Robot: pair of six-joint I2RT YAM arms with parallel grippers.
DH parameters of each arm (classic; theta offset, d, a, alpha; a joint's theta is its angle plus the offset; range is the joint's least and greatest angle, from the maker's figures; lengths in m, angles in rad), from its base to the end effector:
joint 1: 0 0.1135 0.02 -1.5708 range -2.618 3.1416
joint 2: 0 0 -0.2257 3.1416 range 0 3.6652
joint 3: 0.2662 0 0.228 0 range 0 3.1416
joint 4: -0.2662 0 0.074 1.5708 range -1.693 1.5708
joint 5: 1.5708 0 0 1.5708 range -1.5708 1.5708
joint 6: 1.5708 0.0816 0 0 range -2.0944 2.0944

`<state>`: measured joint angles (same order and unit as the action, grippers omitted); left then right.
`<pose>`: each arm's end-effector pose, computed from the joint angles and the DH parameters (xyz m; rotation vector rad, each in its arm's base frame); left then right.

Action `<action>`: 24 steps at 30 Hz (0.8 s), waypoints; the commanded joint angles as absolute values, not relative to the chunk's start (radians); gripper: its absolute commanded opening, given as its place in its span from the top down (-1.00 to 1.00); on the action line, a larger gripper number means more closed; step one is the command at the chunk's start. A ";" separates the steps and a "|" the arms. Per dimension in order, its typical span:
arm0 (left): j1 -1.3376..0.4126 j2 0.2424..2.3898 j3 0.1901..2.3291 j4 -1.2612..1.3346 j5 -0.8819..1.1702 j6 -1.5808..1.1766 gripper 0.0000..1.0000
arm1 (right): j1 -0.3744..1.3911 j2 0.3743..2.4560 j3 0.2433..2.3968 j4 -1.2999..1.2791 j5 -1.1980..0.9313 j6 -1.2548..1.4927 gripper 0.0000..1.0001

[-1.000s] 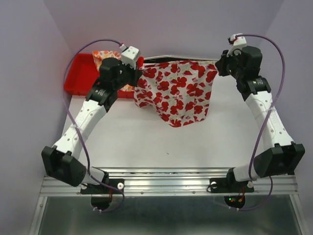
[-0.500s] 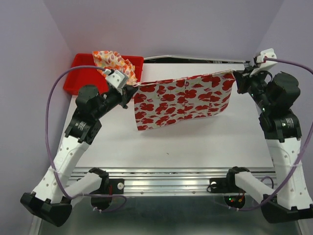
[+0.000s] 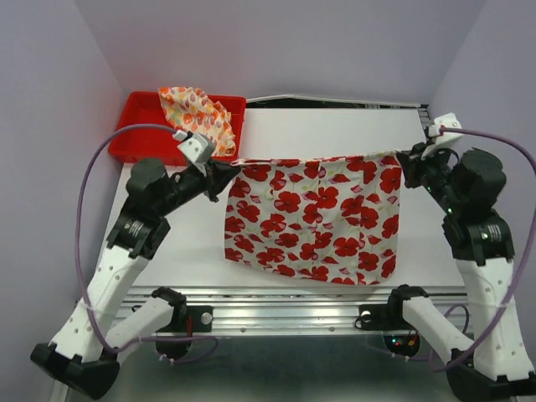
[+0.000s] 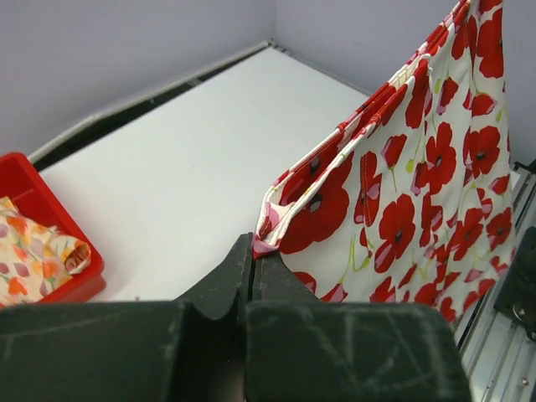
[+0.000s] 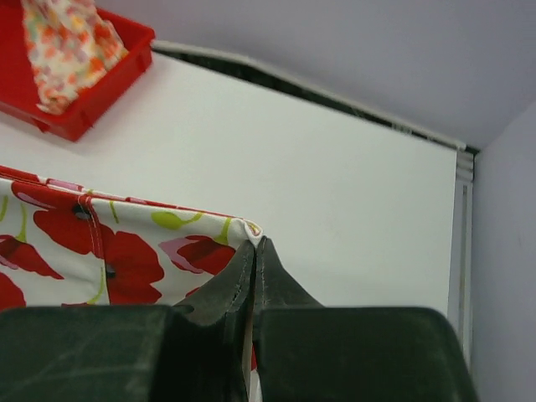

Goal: Fold and stack the skirts
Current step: Flatten the skirt out

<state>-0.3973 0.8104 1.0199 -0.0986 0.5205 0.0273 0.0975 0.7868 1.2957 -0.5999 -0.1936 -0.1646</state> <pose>0.1789 -0.1191 0.3975 0.7267 1.3254 -0.6770 0.1746 0.0328 0.4189 -0.3617 1.6214 0.1099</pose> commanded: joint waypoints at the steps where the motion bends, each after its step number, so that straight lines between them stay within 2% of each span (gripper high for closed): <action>1: -0.426 0.977 1.009 -0.061 0.437 0.018 1.00 | 0.080 0.926 1.160 -0.502 -0.003 -0.199 0.99; 8: -0.460 1.339 1.118 0.067 0.347 0.054 1.00 | 0.080 1.218 1.057 -0.258 0.139 -0.235 0.99; 11: -0.462 1.563 1.274 0.055 0.313 0.080 1.00 | 0.071 1.360 1.066 -0.174 0.188 -0.248 0.99; 14: -0.460 1.780 1.521 0.017 0.261 0.089 1.00 | 0.051 1.500 1.101 -0.114 0.225 -0.249 0.99; 15: -0.457 1.875 1.576 0.009 0.256 0.086 0.95 | 0.042 1.535 1.120 -0.109 0.230 -0.244 0.99; 16: -0.459 1.923 1.635 0.000 0.265 0.095 0.88 | 0.041 1.602 1.138 -0.109 0.232 -0.241 0.99; 18: -0.459 2.053 1.824 -0.088 0.244 0.101 0.58 | 0.029 1.663 1.193 -0.112 0.248 -0.247 0.99; 19: -0.459 2.093 1.885 -0.121 0.227 0.104 0.36 | 0.029 1.714 1.210 -0.113 0.253 -0.250 0.99; 21: -0.454 2.175 2.050 -0.207 0.190 0.112 0.13 | 0.020 1.761 1.262 -0.136 0.261 -0.249 0.99; 22: -0.453 2.189 2.086 -0.231 0.181 0.117 -0.09 | 0.020 1.779 1.279 -0.176 0.256 -0.244 0.99; 23: -0.451 2.192 2.118 -0.248 0.176 0.123 -0.19 | 0.020 1.810 1.298 -0.210 0.233 -0.236 0.99; 24: -0.449 2.168 2.112 -0.259 0.173 0.129 -0.48 | 0.020 1.822 1.316 -0.241 0.224 -0.230 0.98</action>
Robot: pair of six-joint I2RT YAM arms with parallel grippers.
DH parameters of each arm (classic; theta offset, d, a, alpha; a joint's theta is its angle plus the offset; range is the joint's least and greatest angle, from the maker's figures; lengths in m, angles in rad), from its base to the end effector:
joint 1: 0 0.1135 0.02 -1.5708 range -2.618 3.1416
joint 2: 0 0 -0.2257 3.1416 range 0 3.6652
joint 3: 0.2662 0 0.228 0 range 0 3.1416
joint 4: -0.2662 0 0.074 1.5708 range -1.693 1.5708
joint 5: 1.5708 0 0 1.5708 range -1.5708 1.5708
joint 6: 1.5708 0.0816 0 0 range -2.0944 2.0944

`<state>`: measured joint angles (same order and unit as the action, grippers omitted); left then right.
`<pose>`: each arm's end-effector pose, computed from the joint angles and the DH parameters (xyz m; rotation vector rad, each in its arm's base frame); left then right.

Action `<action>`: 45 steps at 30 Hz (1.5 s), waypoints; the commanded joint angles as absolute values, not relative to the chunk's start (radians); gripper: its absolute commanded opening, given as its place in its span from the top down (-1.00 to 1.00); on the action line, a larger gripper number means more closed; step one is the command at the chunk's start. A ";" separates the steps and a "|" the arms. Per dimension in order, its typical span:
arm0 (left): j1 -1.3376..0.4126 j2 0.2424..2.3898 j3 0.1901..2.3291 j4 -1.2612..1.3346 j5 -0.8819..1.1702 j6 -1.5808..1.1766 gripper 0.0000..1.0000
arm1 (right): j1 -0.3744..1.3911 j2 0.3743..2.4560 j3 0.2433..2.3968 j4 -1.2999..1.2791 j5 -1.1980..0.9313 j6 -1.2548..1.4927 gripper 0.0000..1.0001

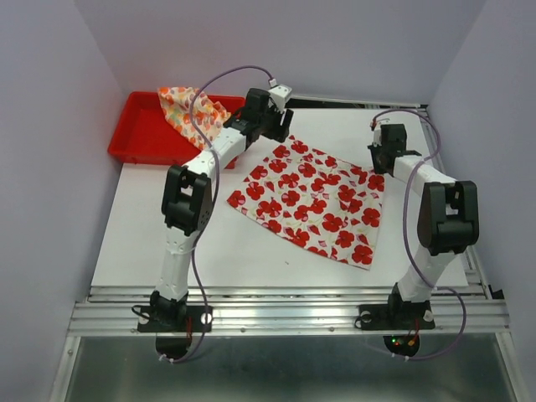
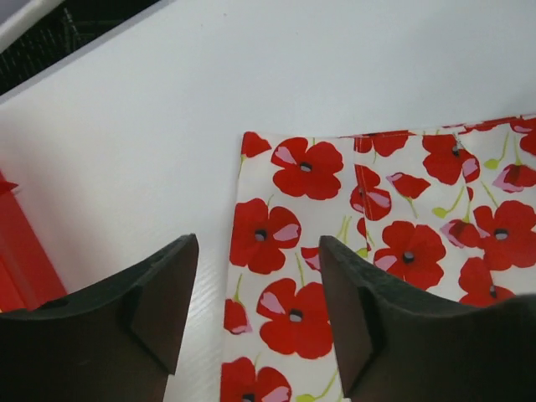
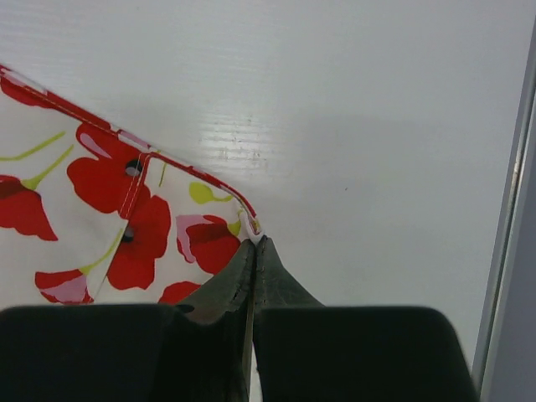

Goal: Fold and stack the skirts
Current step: Flatten the skirt out

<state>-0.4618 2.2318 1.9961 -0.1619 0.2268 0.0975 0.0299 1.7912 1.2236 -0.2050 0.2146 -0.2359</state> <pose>0.4645 -0.2517 0.2392 0.6908 1.8623 -0.4603 0.3975 -0.0055 0.1588 -0.2052 2.3392 -0.3531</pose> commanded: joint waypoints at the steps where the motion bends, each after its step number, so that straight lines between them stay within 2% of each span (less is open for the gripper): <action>1: -0.449 2.143 2.093 -0.255 0.164 0.146 -0.60 | 0.020 1.828 1.334 -0.267 0.221 -0.229 0.96; 3: -0.449 2.079 1.984 -0.239 0.160 0.150 -0.64 | 0.020 1.839 1.348 -0.348 0.206 -0.222 0.94; 4: -0.449 2.001 1.938 -0.215 0.172 0.152 -0.94 | 0.020 1.835 1.345 -0.368 0.206 -0.227 0.95; 5: -0.449 1.961 1.884 -0.203 0.176 0.152 -0.97 | 0.020 1.829 1.329 -0.402 0.204 -0.238 0.95; 10: -0.454 1.720 1.548 -0.175 0.273 0.140 -0.95 | 0.020 1.741 1.261 -0.576 0.178 -0.265 0.99; 13: -0.468 1.637 1.407 -0.198 0.301 0.159 -0.85 | 0.020 1.669 1.236 -0.723 0.066 -0.302 0.99; 15: -0.482 1.608 1.326 -0.215 0.310 0.181 -0.80 | 0.020 1.634 1.232 -0.819 -0.096 -0.321 0.99; 17: -0.494 1.575 1.287 -0.222 0.314 0.193 -0.77 | 0.020 1.586 1.235 -0.926 -0.167 -0.327 0.41; 18: -0.509 1.562 1.260 -0.232 0.321 0.205 -0.76 | 0.020 1.571 1.252 -0.946 -0.187 -0.318 -0.12; 20: -0.534 1.557 1.238 -0.238 0.307 0.213 -0.75 | 0.020 1.542 1.273 -0.954 -0.161 -0.304 -0.35; 21: -0.561 1.560 1.226 -0.242 0.292 0.218 -0.75 | 0.020 1.516 1.298 -0.948 -0.120 -0.293 -0.53; 22: -0.574 1.566 1.223 -0.245 0.285 0.218 -0.75 | 0.020 1.508 1.308 -0.927 -0.095 -0.291 -0.55; 25: -0.600 1.606 1.233 -0.262 0.288 0.222 -0.72 | 0.020 1.517 1.357 -0.917 -0.066 -0.302 -0.47; 31: -0.604 1.709 1.276 -0.281 0.331 0.241 -0.67 | 0.020 1.600 1.341 -0.839 -0.078 -0.327 0.06; 33: -0.606 1.759 1.307 -0.296 0.308 0.244 -0.65 | 0.020 1.660 1.341 -0.805 -0.072 -0.337 0.16; 35: -0.606 1.792 1.325 -0.305 0.301 0.250 -0.63 | 0.020 1.715 1.336 -0.755 -0.064 -0.342 0.17; 40: -0.606 1.871 1.382 -0.321 0.288 0.268 -0.62 | 0.020 1.816 1.318 -0.727 -0.064 -0.373 0.46; 45: -0.603 1.937 1.460 -0.334 0.272 0.301 -0.62 | 0.020 1.813 1.229 -0.724 -0.029 -0.449 0.73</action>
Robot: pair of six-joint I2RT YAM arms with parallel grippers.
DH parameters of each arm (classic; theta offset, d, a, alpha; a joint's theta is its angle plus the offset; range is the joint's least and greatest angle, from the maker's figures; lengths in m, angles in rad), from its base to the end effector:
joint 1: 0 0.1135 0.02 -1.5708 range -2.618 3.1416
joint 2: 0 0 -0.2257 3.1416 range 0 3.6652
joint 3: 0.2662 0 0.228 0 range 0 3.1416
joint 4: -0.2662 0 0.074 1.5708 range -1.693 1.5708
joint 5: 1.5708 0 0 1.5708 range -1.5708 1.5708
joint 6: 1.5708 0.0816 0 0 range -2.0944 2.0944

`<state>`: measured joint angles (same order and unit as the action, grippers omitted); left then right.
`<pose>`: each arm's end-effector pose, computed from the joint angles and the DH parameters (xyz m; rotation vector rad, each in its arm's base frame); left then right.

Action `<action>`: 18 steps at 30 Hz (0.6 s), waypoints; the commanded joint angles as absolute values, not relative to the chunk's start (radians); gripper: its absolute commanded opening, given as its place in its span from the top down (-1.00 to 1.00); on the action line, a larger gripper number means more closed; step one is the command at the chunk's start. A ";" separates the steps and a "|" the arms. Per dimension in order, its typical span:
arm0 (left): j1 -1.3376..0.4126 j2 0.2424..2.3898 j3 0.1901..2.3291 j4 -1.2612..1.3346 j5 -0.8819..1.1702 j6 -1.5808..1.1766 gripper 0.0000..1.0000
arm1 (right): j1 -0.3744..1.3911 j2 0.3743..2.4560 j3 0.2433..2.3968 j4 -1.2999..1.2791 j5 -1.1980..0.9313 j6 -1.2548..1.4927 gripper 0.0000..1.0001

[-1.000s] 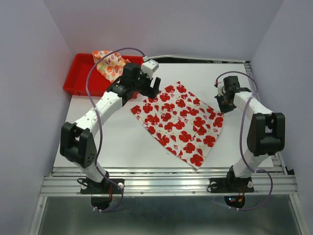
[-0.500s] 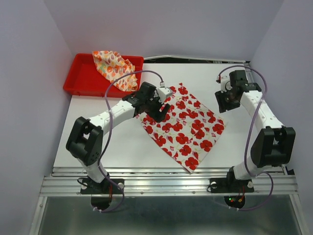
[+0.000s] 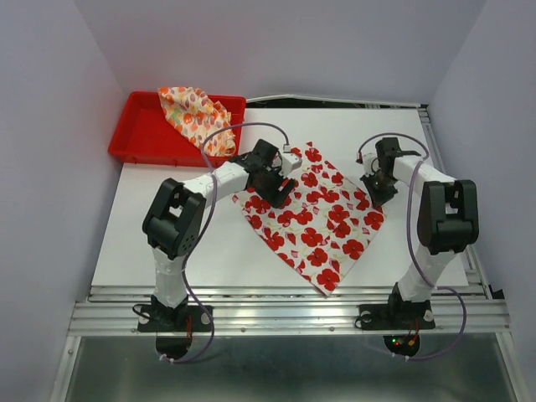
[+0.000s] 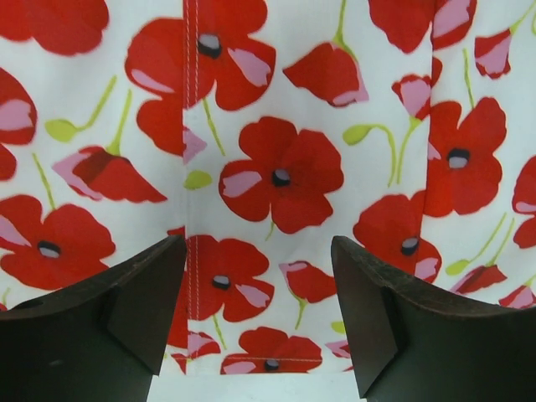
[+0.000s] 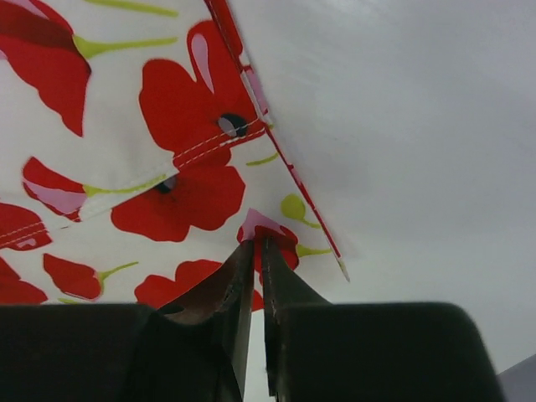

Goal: Fold and stack the skirts
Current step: Flatten the skirt out

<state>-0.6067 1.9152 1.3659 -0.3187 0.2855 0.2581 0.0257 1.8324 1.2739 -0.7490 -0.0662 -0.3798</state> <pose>0.3267 -0.2547 0.1461 1.1447 2.1720 -0.5029 0.3369 0.0141 0.1158 -0.5904 2.8094 0.0266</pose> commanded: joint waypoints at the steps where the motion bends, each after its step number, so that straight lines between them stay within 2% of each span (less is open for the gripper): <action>1: -0.601 1.959 1.474 -0.336 0.267 0.305 -0.62 | 0.020 1.812 1.215 -0.726 -0.028 -0.460 0.75; 3: -0.594 1.980 1.503 -0.342 0.268 0.305 -0.62 | 0.020 1.809 1.178 -0.750 -0.041 -0.489 0.77; 6: -0.572 2.003 1.572 -0.347 0.271 0.293 -0.62 | 0.031 1.795 1.132 -0.814 -0.080 -0.520 0.91; 10: -0.526 1.988 1.623 -0.356 0.327 0.270 -0.63 | 0.093 1.720 1.068 -0.948 -0.175 -0.566 0.92; 14: -0.489 1.947 1.620 -0.383 0.383 0.244 -0.63 | 0.155 1.666 1.123 -1.142 -0.420 -0.601 0.82; 16: -0.489 1.905 1.577 -0.388 0.379 0.255 -0.64 | 0.155 1.646 1.226 -1.260 -0.583 -0.641 0.73; 18: -0.488 1.870 1.528 -0.397 0.383 0.264 -0.64 | 0.155 1.641 1.297 -1.304 -0.656 -0.623 0.66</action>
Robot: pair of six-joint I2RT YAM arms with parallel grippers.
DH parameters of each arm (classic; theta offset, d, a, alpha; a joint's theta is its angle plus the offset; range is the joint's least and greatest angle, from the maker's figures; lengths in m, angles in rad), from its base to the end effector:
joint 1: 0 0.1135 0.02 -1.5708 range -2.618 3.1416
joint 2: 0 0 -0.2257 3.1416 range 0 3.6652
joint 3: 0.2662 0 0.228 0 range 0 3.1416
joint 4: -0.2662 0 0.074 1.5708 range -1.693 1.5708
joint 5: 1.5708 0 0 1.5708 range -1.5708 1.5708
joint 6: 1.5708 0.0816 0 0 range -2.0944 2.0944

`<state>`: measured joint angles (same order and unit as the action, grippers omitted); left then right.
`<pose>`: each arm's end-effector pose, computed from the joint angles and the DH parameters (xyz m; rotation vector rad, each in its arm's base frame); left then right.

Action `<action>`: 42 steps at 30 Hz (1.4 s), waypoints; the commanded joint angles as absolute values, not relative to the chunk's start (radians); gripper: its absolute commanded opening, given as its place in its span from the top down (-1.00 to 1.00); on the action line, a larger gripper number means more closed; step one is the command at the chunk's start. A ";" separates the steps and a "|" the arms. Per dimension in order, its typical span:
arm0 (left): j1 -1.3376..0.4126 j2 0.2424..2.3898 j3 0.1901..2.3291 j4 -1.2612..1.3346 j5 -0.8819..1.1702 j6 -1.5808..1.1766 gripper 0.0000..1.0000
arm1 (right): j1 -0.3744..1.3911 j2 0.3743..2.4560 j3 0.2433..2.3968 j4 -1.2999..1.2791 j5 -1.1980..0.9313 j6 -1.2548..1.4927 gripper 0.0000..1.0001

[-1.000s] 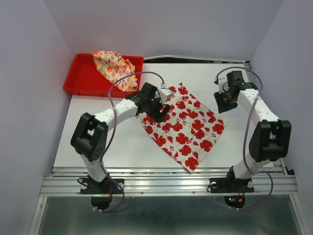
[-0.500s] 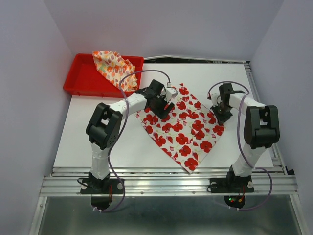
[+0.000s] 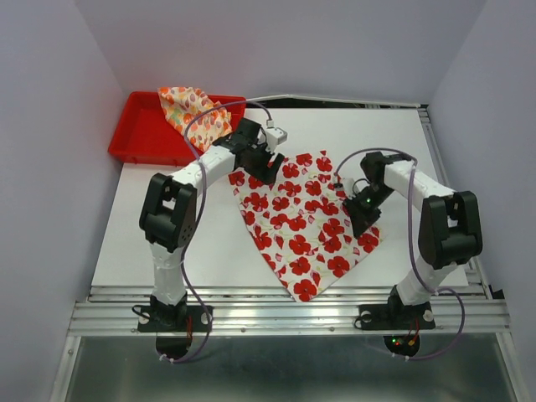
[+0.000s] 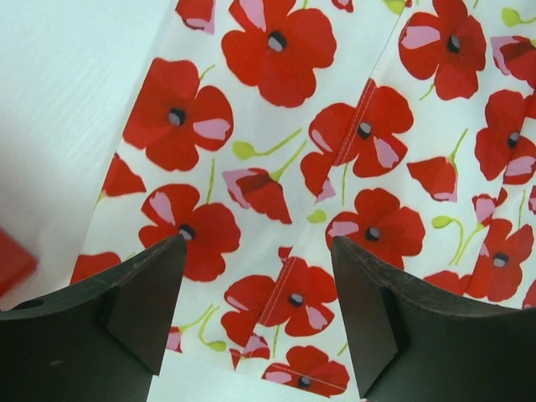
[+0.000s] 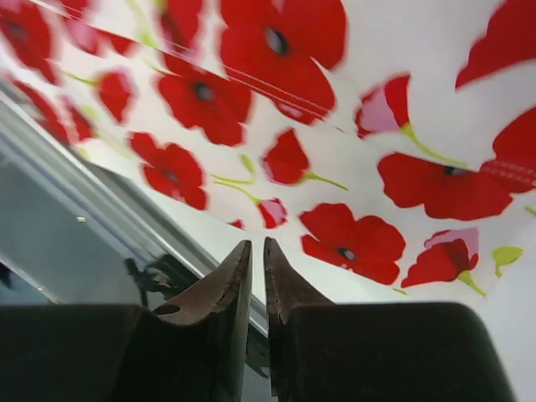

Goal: Fold and stack the skirts
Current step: Flatten the skirt out

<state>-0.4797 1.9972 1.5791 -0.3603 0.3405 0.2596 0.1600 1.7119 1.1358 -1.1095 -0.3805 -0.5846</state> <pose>0.3832 -0.2301 0.1785 1.0036 2.1237 -0.5080 0.2437 0.0700 0.1186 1.0781 -2.8535 -0.6111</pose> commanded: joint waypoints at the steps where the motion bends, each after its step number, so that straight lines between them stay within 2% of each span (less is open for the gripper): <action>1: -0.489 1.864 1.516 -0.402 0.390 0.270 -0.64 | 0.155 1.637 1.348 -1.290 -0.655 -0.598 0.63; 3: -0.491 1.859 1.491 -0.416 0.402 0.279 -0.63 | 0.155 1.629 1.371 -1.234 -0.621 -0.514 0.61; 9: -0.515 1.867 1.399 -0.374 0.364 0.270 -0.61 | 0.124 1.667 1.315 -0.944 -0.245 -0.362 0.65; 14: -0.538 1.904 1.399 -0.360 0.324 0.256 -0.58 | 0.089 1.749 1.273 -0.846 -0.123 -0.347 0.76; 22: -0.549 2.015 1.489 -0.356 0.279 0.264 -0.57 | 0.089 1.792 1.163 -0.772 -0.035 -0.373 0.74; 27: -0.549 2.120 1.591 -0.380 0.270 0.273 -0.52 | 0.089 1.822 1.126 -0.851 -0.089 -0.437 0.76; 33: -0.552 2.246 1.744 -0.420 0.304 0.288 -0.49 | 0.101 1.835 1.100 -0.952 -0.254 -0.463 0.73; 42: -0.574 2.365 1.968 -0.486 0.319 0.305 -0.50 | 0.244 1.798 1.097 -1.114 -0.506 -0.523 0.61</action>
